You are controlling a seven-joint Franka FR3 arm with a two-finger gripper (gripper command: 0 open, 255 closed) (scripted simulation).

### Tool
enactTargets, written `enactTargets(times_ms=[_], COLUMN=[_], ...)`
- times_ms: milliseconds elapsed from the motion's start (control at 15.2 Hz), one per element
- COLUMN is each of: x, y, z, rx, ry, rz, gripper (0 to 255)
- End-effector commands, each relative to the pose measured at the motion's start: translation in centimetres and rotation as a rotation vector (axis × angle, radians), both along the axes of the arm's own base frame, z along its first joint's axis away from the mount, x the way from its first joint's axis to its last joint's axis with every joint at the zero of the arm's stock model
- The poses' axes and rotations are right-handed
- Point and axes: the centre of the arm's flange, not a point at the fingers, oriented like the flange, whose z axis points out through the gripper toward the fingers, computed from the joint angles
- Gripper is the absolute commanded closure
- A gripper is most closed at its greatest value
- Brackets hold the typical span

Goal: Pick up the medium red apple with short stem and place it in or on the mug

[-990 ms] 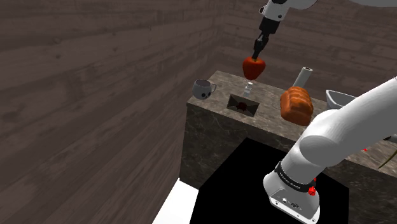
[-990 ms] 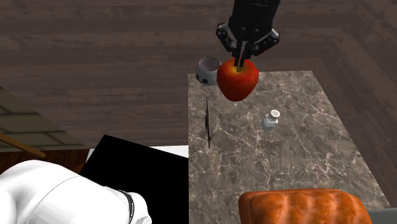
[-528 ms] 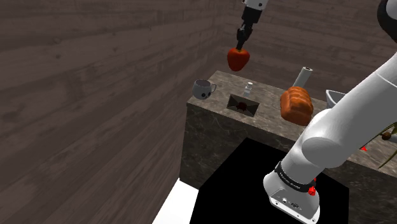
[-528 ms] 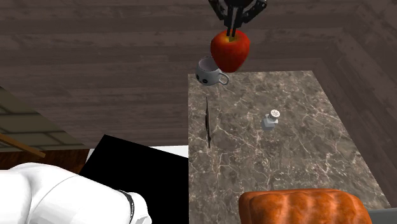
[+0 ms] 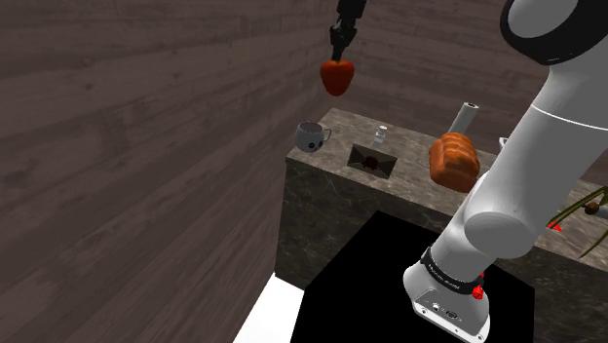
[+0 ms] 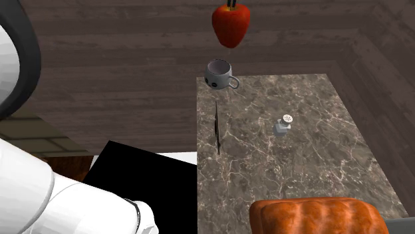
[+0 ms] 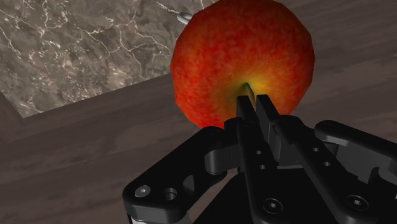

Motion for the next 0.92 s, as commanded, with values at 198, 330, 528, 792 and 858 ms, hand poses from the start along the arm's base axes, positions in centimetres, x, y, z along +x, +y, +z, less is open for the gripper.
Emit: enactTargets(times_ms=[198, 330, 528, 792, 858], x=[2.4, 2.4, 2.4, 2.4, 2.4], y=[1.1, 1.1, 1.1, 1.1, 1.1], z=[-0.8, -1.8, -3.4, -5.5, -6.1], rx=[0.000, 0.000, 0.000, 0.000, 0.000], ry=[0.000, 0.000, 0.000, 0.000, 0.000], rz=[0.000, 0.000, 0.000, 0.000, 0.000], gripper=[255, 255, 255, 255, 255])
